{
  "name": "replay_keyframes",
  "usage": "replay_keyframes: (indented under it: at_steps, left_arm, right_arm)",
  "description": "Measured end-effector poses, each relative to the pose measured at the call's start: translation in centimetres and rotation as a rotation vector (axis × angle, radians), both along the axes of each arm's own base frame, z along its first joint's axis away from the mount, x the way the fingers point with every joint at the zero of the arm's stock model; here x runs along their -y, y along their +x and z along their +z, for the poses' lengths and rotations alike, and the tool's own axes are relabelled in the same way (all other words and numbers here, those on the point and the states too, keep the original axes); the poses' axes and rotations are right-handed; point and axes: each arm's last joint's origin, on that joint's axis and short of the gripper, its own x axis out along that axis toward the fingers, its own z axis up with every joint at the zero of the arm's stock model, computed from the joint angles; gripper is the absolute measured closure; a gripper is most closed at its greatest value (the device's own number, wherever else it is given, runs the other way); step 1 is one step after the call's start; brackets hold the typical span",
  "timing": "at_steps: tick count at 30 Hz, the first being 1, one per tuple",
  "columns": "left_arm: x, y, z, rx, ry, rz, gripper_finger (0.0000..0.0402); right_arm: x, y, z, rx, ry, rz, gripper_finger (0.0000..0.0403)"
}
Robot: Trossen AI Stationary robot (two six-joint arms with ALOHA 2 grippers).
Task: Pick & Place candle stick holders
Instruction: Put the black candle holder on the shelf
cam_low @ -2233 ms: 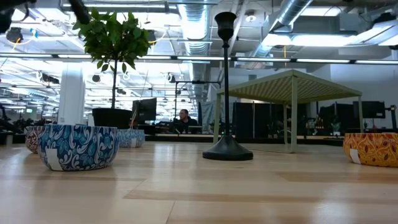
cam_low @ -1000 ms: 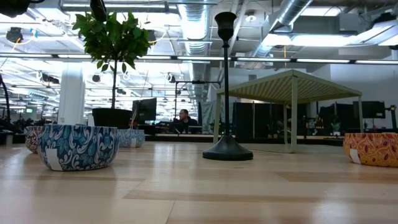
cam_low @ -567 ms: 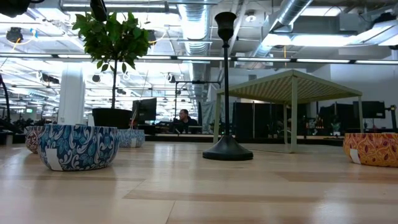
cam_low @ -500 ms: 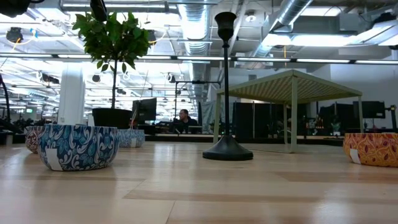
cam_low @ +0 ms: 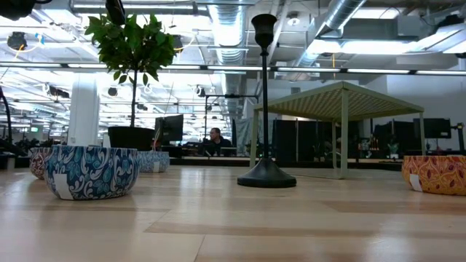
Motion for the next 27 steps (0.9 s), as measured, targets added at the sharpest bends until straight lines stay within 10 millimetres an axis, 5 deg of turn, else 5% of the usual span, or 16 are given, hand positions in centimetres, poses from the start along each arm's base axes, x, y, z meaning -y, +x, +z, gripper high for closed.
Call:
replay_keyframes:
  at_steps: [10,17,27]
  left_arm:
    - [0.1,0.0,0.0,0.011,0.026,-0.043,0.0371]
    - [0.2,0.0,0.1,0.017,0.035,-0.065,0.0372]
    - [0.2,0.0,0.1,0.022,0.012,-0.078,0.0372]
  right_arm:
    - [-0.2,0.1,0.1,-0.007,0.013,-0.046,0.0147]
    - [0.0,1.0,0.0,0.176,-0.033,0.014,0.016]
    - [-1.9,2.7,0.9,0.23,-0.009,0.105,0.0179]
